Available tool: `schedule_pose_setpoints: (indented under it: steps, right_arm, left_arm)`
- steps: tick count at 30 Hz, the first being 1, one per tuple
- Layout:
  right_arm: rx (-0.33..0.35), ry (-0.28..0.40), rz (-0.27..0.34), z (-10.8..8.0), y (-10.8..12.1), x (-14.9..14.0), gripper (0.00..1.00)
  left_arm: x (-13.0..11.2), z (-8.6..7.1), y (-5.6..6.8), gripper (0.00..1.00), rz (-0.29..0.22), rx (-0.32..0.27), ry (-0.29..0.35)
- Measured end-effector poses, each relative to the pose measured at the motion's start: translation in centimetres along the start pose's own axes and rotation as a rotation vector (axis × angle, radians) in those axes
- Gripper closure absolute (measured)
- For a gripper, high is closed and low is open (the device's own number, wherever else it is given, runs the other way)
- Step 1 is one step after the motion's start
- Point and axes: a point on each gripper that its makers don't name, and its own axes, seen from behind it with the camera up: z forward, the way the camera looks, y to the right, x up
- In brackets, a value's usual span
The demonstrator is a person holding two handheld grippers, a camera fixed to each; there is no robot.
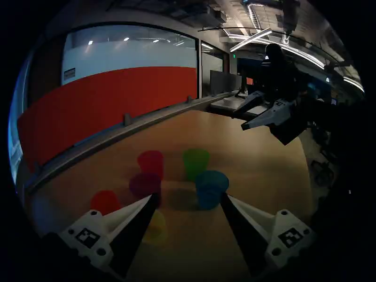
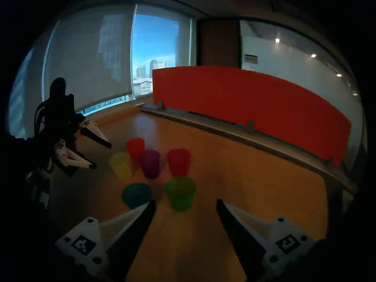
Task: Pour water
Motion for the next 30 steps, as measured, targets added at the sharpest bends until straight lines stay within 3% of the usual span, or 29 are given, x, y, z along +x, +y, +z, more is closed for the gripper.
schedule_pose_setpoints:
  steps: [30]
  right_arm:
    - [0.016, -0.040, 0.015, 2.7, 1.2, -1.8, 0.01]
  left_arm:
    - [-3.0, 6.6, 2.6, 0.01, 0.031, -0.090, -0.100]
